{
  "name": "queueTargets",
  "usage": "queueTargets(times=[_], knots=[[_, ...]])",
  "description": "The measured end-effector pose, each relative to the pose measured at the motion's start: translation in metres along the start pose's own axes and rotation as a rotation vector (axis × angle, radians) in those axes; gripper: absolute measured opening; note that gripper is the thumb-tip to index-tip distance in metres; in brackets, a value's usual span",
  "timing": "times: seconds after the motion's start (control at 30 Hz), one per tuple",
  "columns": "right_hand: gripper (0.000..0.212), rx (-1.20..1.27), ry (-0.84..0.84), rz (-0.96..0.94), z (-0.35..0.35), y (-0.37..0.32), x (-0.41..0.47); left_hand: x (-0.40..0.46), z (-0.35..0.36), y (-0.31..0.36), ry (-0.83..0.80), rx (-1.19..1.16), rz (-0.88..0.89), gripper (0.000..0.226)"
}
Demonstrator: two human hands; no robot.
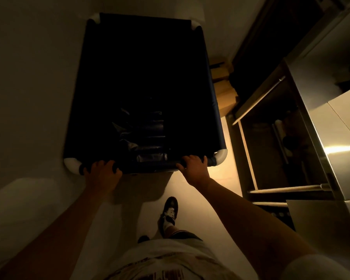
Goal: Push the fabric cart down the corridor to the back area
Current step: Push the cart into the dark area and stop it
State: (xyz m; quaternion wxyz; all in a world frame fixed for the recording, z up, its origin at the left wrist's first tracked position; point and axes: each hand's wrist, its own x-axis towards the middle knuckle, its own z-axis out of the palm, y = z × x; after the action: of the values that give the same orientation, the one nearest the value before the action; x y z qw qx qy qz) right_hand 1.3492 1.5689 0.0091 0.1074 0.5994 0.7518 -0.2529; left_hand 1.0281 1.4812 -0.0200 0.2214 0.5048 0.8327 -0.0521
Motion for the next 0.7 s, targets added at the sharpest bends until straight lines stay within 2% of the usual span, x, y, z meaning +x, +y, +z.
queueTargets(times=[0.17, 0.37, 0.53, 0.7], knots=[[0.046, 0.019, -0.008, -0.019, -0.017, 0.003, 0.039, 0.023, -0.013, 0.03, 0.021, 0.01, 0.032, 0.052], [0.048, 0.024, -0.012, -0.039, -0.035, 0.004, 0.081, 0.058, -0.02, 0.043, 0.149, -0.062, 0.027, 0.047], [0.041, -0.003, -0.009, -0.071, -0.055, 0.013, 0.107, 0.093, -0.035, 0.048, 0.057, -0.054, -0.009, 0.053], [0.038, -0.046, 0.034, -0.078, -0.073, 0.02, 0.133, 0.121, -0.05, 0.052, 0.057, -0.012, 0.021, 0.053]])
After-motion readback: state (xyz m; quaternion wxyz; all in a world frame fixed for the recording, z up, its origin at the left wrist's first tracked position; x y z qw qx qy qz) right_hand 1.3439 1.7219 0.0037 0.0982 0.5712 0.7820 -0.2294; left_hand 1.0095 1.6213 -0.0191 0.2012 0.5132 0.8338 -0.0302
